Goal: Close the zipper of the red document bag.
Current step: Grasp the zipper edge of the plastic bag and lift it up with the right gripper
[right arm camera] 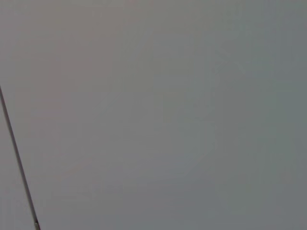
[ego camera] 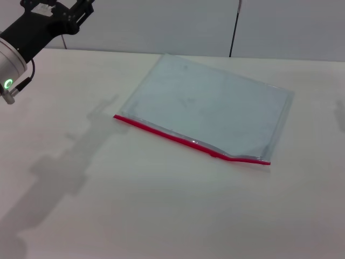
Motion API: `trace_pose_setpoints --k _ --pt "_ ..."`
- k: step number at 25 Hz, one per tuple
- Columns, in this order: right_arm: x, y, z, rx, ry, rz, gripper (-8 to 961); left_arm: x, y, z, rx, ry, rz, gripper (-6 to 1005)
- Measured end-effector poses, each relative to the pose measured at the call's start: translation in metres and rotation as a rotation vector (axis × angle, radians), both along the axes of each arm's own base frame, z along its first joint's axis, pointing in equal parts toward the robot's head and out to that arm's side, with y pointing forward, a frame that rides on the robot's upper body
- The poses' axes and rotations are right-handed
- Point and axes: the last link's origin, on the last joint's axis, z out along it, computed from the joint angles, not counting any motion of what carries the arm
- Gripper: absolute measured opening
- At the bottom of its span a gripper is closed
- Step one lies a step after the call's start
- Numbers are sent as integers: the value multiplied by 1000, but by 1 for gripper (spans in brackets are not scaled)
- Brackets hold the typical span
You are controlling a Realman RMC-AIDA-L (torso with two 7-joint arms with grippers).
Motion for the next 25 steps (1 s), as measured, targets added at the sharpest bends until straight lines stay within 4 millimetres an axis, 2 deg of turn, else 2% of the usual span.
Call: trace_pose_setpoints --k 18,25 --pt "-1 1 -3 -48 -1 12 634 1 0 0 0 -1 -3 587" --pt "-28 -3 -10 -256 -115 156 636 0 1 5 -20 -4 1 586"
